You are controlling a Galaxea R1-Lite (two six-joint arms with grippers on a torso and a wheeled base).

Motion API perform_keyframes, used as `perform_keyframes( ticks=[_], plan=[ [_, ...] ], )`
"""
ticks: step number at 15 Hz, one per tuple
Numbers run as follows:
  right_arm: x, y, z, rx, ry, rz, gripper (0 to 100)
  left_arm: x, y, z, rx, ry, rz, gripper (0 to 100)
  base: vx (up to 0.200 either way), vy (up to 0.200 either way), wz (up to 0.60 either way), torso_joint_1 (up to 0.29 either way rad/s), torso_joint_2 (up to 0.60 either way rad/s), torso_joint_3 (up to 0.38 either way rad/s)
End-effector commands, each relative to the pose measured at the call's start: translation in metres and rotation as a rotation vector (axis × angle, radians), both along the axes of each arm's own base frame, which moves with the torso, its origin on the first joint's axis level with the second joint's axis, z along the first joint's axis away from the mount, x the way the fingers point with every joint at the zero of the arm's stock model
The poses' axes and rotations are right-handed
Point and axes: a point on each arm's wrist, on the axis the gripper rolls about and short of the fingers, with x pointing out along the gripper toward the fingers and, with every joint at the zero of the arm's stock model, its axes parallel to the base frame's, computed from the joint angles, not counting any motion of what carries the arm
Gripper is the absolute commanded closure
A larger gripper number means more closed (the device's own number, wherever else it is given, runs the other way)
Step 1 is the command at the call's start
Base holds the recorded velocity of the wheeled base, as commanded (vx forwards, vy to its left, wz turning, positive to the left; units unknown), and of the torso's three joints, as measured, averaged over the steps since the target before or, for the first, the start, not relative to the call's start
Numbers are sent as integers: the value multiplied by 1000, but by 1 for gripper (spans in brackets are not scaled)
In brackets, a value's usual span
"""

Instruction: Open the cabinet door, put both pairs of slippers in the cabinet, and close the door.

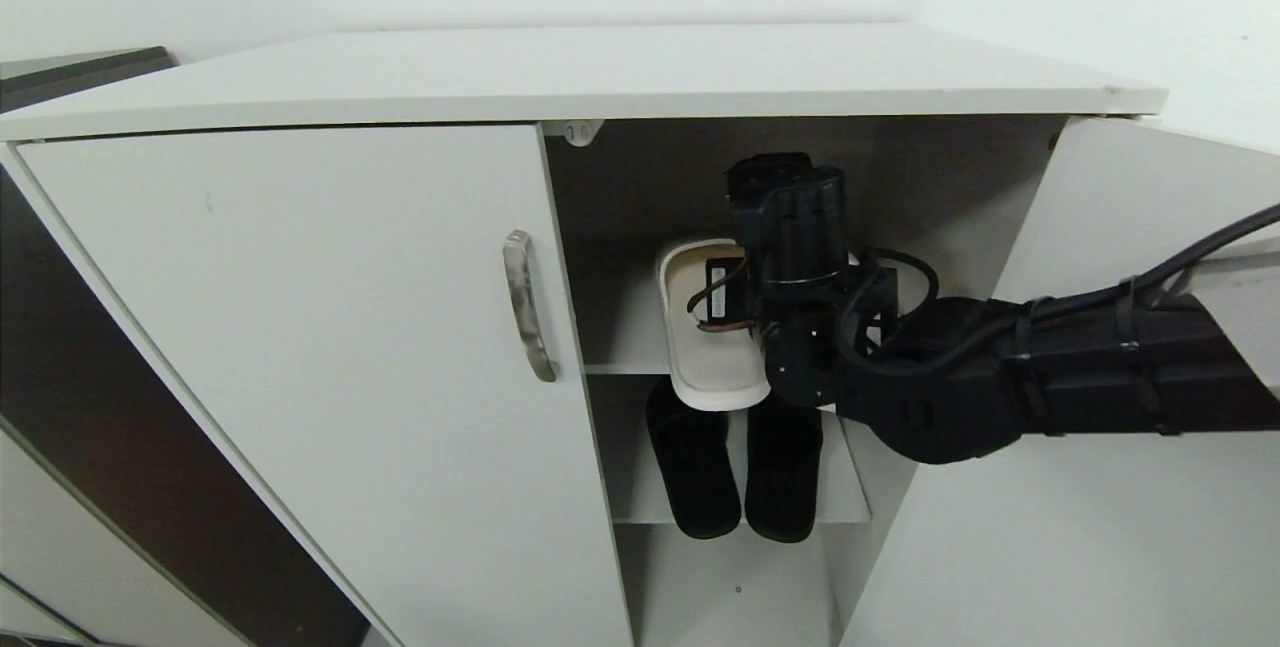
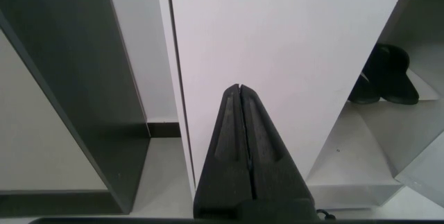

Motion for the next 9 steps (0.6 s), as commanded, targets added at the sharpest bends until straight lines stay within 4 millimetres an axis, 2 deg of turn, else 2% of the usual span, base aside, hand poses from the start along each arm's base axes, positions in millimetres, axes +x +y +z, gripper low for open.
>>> perform_keyframes(
  ticks=[1,4,9],
  plan=[
    [20,3,-8,-12,4,-25,100,0,0,0,0,0,0,100,0,0,0,0,0,0],
    [28,2,-3,-19,15,-25,100,0,0,0,0,0,0,100,0,0,0,0,0,0],
    [34,6,-13,-27,31,-23,100,0,0,0,0,0,0,100,0,0,0,0,0,0]
  ],
)
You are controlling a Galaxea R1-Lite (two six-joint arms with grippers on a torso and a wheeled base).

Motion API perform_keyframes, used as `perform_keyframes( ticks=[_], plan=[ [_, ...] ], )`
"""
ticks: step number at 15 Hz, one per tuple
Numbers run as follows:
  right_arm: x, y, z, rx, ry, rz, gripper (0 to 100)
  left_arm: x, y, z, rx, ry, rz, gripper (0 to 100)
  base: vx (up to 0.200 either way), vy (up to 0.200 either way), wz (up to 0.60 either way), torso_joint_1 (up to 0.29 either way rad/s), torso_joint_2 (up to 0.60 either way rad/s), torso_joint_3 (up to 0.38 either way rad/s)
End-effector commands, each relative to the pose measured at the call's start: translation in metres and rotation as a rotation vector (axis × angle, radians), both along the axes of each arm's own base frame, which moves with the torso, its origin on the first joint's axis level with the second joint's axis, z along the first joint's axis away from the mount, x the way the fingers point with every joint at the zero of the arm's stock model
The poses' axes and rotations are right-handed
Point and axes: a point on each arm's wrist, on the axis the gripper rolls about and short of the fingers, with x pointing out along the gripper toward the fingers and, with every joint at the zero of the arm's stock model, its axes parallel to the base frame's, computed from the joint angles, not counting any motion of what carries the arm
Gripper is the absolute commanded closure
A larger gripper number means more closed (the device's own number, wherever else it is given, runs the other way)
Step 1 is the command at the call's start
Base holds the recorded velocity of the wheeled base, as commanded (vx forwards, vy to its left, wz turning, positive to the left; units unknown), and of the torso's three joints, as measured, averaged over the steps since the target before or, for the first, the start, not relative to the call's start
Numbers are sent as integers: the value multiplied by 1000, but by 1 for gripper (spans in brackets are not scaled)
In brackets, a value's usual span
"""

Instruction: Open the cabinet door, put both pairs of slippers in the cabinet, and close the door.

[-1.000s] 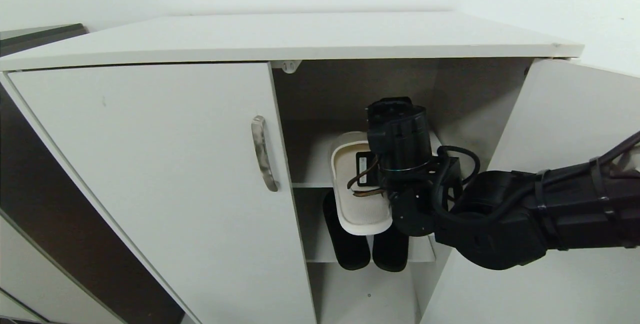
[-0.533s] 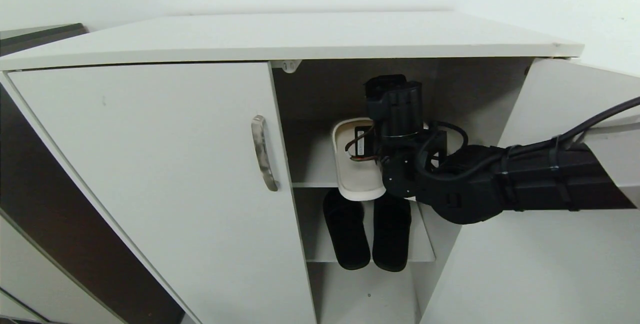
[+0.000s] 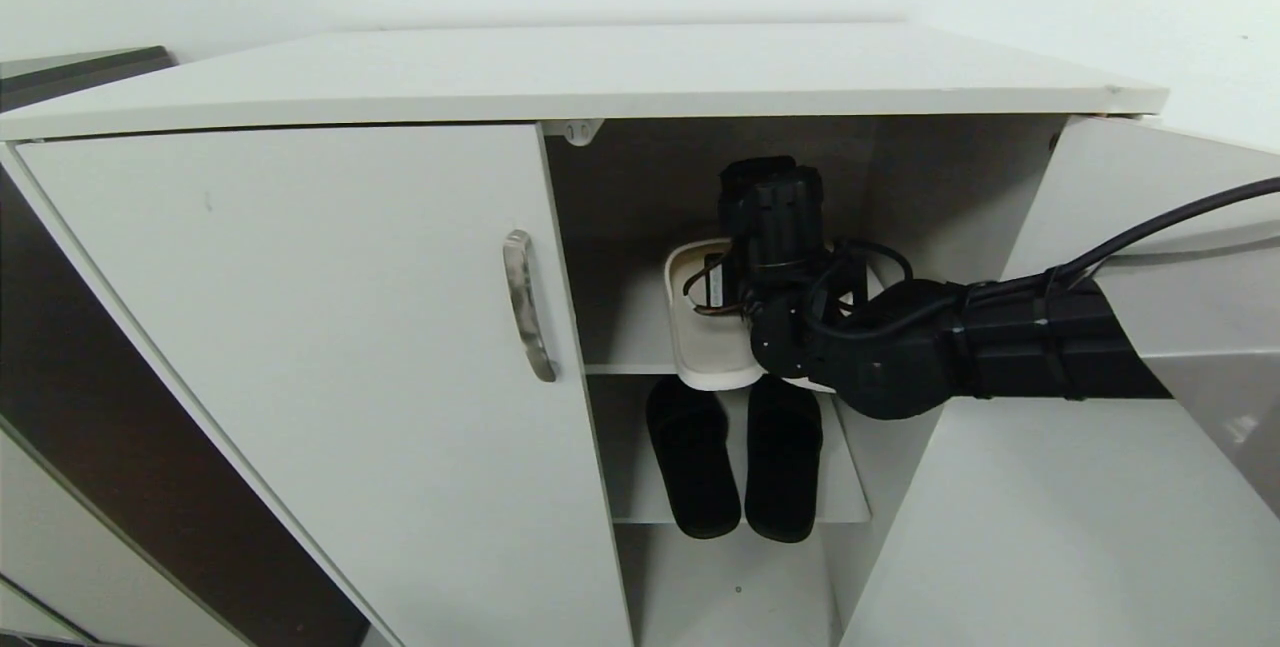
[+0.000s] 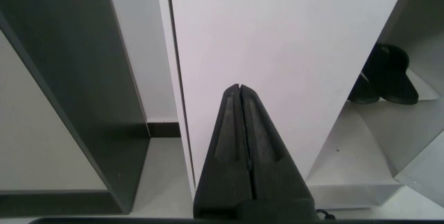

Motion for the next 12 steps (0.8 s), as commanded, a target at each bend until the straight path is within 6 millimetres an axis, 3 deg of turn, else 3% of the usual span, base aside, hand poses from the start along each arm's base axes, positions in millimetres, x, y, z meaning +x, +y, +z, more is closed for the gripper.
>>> perform_keyframes(
  ticks=[1,5,6,12],
  plan=[
    [2,2,-6,-7,9,0,100,0,0,0,0,0,0,100,0,0,0,0,0,0],
    [2,2,-7,-6,11,0,100,0,0,0,0,0,-1,100,0,0,0,0,0,0],
    [2,2,-6,-4,9,0,0,0,0,0,0,0,0,100,0,0,0,0,0,0],
    [-7,-1,-3,-6,11,9,0,0,0,0,0,0,0,100,0,0,0,0,0,0]
  ],
)
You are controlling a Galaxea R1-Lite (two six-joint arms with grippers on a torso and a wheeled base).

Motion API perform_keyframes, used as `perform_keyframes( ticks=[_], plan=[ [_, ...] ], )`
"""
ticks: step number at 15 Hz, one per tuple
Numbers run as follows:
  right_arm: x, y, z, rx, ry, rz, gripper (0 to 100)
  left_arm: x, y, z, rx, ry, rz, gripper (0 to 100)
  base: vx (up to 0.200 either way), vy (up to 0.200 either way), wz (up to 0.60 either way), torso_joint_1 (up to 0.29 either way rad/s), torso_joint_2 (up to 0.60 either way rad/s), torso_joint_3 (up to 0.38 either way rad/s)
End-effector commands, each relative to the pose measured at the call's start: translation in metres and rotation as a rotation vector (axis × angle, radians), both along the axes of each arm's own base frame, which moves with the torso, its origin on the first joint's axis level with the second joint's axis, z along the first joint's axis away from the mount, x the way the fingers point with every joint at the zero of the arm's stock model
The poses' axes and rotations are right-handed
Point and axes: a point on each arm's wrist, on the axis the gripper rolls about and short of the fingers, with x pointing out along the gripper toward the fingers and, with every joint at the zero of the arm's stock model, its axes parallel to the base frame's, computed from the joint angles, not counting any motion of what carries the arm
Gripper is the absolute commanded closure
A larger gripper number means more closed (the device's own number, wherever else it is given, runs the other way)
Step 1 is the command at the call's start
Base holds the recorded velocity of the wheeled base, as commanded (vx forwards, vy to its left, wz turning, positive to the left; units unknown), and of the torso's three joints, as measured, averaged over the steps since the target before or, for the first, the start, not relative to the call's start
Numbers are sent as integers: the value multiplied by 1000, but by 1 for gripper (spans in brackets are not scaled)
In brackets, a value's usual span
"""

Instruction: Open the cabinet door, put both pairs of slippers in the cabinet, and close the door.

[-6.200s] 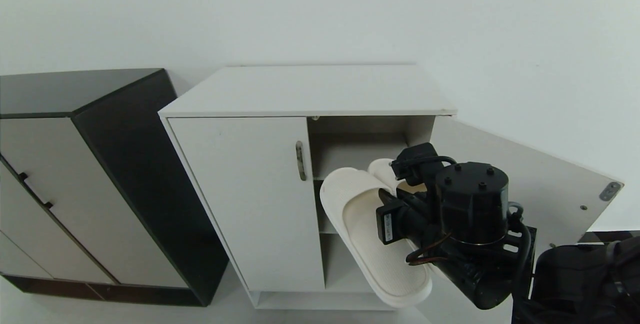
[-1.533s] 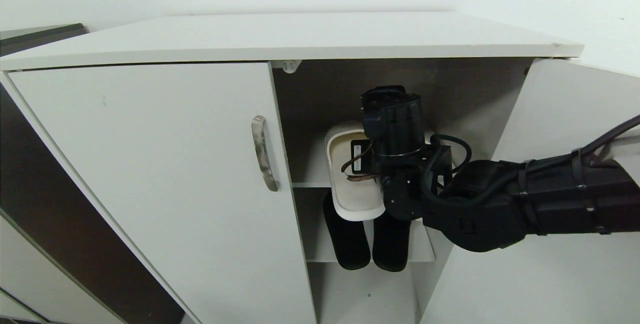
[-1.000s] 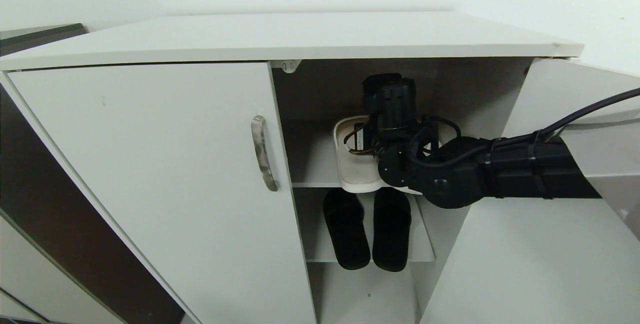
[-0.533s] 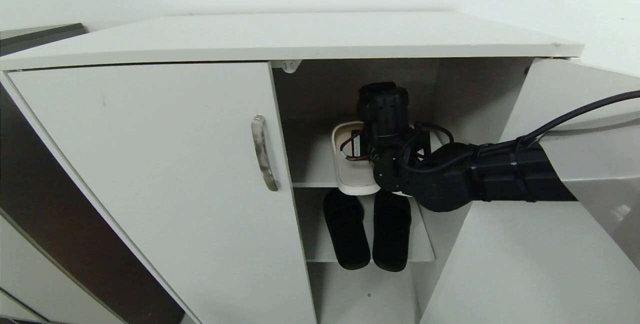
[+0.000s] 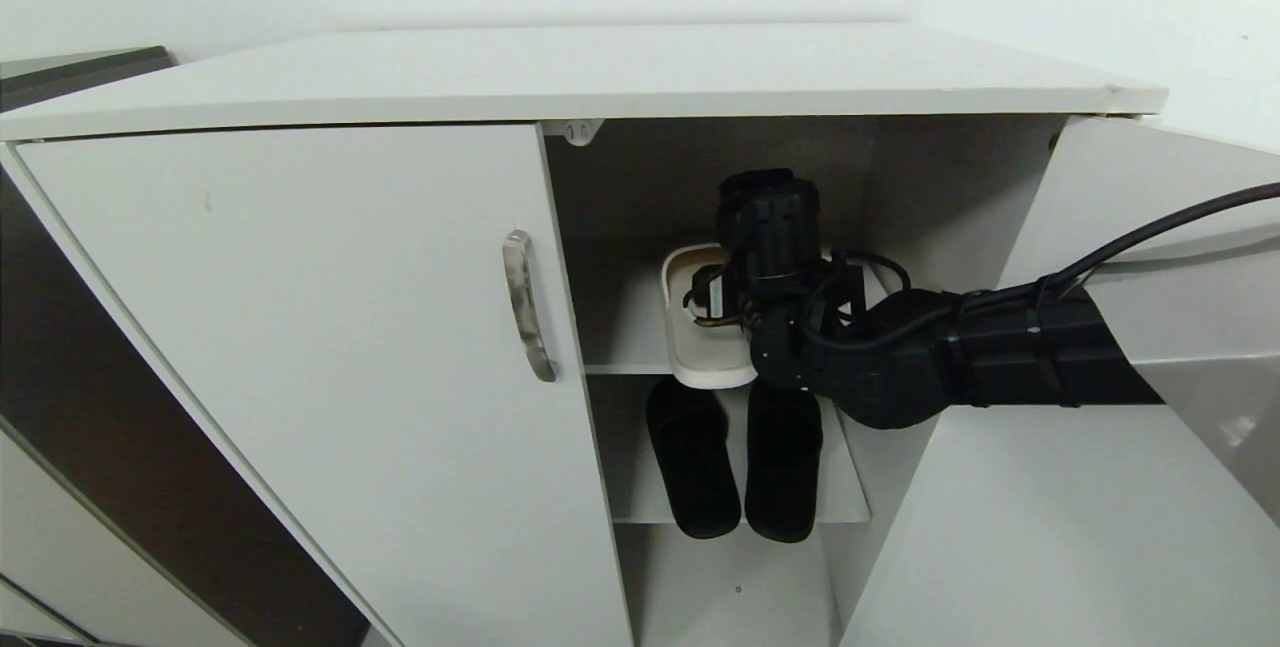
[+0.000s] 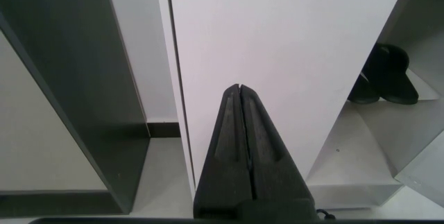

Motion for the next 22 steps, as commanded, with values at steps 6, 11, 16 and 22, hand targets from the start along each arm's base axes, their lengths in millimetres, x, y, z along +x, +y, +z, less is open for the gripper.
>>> perform_keyframes(
  ticks=[6,11,16,22],
  plan=[
    [-63,-15,19,5,-5,76,0,0,0,0,0,0,0,100,0,0,0,0,0,0],
    [-132,-32,2,6,-10,185,100,0,0,0,-2,0,0,100,0,0,0,0,0,0],
    [-152,-36,-3,-2,-6,231,100,0,0,0,-2,0,0,100,0,0,0,0,0,0],
    [-153,-34,-7,-9,0,234,100,0,0,0,-2,0,0,100,0,0,0,0,0,0]
  ],
)
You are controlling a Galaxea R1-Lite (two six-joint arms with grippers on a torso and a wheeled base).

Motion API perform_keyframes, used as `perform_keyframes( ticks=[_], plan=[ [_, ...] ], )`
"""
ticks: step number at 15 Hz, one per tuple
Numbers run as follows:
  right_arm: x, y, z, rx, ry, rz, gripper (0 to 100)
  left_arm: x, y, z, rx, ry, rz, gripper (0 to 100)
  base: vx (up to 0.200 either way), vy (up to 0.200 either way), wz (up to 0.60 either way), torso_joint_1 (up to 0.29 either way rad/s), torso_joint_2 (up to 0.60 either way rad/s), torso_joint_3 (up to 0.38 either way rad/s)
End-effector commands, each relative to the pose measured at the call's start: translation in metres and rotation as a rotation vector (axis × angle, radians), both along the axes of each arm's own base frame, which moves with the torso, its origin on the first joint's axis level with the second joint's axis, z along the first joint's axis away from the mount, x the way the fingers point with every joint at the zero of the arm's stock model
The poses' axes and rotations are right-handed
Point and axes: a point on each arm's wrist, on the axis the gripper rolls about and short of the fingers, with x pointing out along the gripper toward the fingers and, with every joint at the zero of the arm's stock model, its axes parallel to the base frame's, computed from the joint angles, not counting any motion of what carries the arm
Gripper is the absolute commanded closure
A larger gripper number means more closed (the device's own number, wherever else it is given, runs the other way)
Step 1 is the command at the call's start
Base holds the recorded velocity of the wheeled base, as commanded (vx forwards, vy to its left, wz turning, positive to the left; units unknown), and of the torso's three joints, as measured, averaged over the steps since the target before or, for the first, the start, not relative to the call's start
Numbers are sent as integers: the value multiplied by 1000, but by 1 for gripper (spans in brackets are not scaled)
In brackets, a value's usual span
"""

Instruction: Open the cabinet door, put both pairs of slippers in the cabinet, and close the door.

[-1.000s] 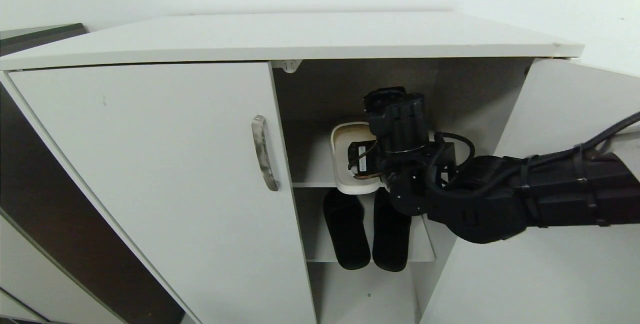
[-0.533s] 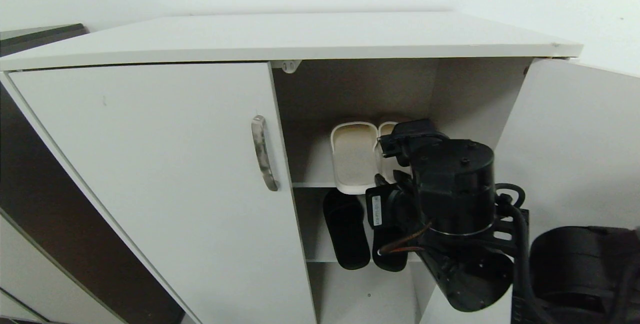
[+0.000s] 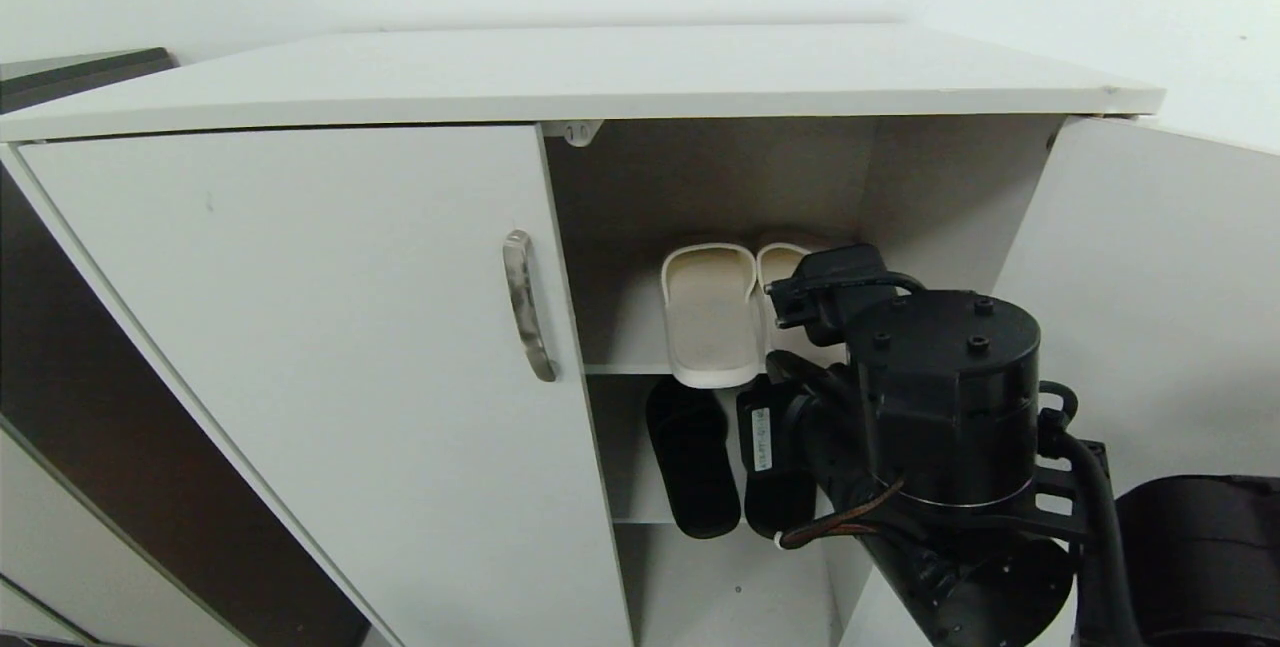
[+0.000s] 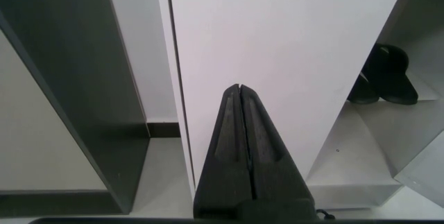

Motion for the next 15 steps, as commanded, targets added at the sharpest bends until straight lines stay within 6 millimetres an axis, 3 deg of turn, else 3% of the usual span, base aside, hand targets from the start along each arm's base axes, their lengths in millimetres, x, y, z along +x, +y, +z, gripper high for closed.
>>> perform_keyframes(
  ticks=[1,15],
  plan=[
    [0,0,0,-1,1,0,100,0,0,0,-1,0,0,100,0,0,0,0,0,0],
    [-1,-1,-7,-23,12,2,100,0,0,0,-1,0,0,100,-200,0,0,2,3,3]
  ],
)
